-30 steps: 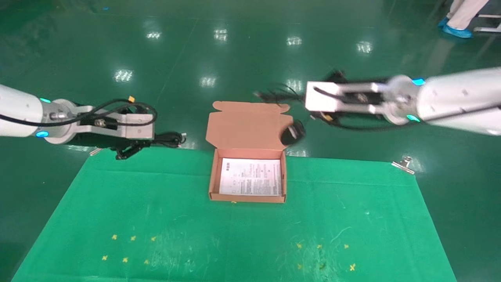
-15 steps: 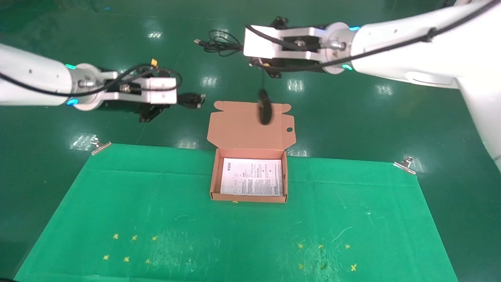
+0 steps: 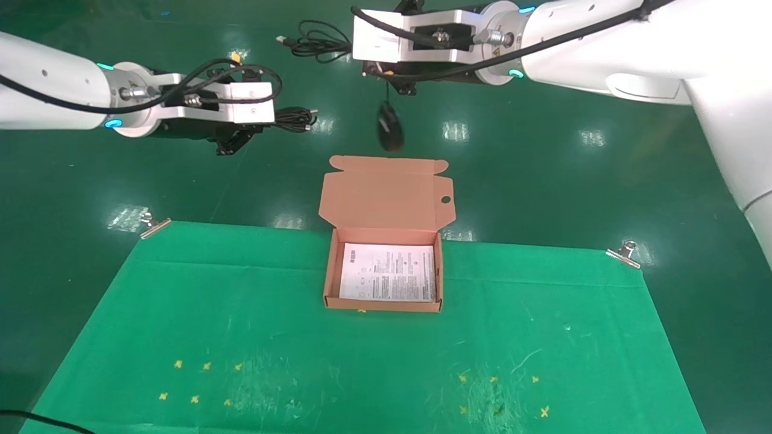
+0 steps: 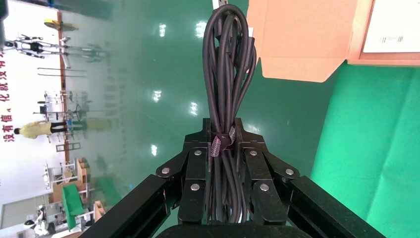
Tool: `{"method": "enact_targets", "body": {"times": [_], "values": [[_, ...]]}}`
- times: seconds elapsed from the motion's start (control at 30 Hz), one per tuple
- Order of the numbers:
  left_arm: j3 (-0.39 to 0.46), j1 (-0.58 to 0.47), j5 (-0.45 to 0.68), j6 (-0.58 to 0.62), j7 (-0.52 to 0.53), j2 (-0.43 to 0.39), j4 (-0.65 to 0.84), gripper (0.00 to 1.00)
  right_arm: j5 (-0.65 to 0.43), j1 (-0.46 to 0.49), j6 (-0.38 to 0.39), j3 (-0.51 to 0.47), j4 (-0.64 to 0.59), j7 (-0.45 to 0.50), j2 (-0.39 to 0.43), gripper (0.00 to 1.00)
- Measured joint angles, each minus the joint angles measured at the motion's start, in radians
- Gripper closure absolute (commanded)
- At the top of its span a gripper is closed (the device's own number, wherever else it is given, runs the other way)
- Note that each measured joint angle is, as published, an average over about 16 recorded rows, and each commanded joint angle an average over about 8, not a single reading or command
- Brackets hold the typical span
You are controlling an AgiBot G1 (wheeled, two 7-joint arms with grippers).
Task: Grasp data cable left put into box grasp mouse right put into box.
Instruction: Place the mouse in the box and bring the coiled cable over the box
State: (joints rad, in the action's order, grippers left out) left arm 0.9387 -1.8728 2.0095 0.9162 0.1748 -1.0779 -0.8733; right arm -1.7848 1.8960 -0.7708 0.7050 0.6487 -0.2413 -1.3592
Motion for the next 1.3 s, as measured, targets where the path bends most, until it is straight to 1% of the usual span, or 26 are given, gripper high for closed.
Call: {"method": "enact_targets", "body": {"times": [0.27, 0.43, 0.63, 0.87, 1.3], "values": [[0.004, 0.007, 0.007, 0.001, 0.006, 0.001, 0.009, 1.00, 0.008, -0.005, 0.000, 0.006, 0.008, 0.007, 0.006, 1.00], [0.015, 0.020, 0.028, 0.004, 0.020, 0.002, 0.021, 1.00, 0.021, -0.026, 0.009, 0.015, 0.019, 0.034, 0.010, 1.00], [0.034, 0.035, 0.071, 0.011, 0.052, 0.004, 0.035, 1.00, 0.042, -0.064, 0.039, 0.048, 0.029, 0.075, 0.009, 1.00], [0.055, 0.042, 0.129, 0.032, 0.107, 0.010, 0.026, 1.00, 0.066, -0.118, 0.083, 0.120, 0.034, 0.116, 0.001, 1.00], [0.083, 0.037, 0.216, 0.115, 0.206, 0.048, -0.054, 1.00, 0.126, -0.194, 0.155, 0.305, 0.055, 0.183, -0.008, 1.00]]}}
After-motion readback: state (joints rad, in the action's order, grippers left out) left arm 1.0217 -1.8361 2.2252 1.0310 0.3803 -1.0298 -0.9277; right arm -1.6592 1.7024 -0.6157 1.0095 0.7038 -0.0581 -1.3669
